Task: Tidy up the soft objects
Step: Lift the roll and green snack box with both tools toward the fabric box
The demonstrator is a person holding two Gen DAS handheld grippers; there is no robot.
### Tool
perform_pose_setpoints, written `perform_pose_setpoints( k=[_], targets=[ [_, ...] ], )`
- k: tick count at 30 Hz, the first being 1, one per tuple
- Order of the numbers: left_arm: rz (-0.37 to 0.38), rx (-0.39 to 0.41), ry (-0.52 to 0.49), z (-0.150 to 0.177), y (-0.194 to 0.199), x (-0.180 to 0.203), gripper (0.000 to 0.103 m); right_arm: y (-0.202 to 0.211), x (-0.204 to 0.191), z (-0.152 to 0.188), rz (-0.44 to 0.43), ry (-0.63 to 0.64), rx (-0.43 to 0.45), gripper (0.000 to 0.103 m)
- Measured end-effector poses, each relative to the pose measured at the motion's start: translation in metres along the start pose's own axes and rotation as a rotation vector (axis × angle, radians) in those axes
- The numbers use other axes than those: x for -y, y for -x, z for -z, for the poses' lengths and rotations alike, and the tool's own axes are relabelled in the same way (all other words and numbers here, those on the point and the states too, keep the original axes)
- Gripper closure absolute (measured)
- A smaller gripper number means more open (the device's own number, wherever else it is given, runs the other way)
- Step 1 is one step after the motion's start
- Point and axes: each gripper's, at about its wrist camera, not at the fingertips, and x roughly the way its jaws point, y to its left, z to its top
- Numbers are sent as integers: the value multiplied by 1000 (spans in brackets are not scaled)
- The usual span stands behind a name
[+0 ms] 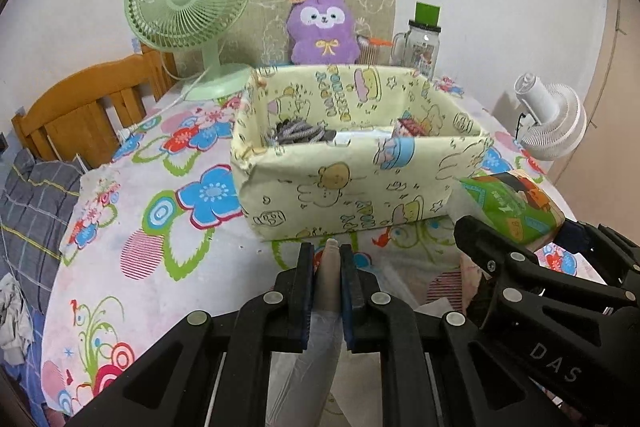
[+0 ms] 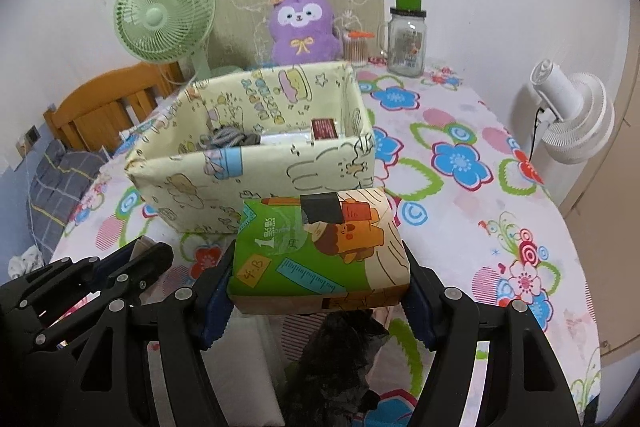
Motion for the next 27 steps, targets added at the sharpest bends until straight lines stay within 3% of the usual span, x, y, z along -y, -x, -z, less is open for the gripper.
perform_pose_setpoints(
  k=[27],
  targets=[
    [-12, 130, -23, -21, 65, 11, 93, 73, -2, -23, -36, 0, 159, 30]
  ],
)
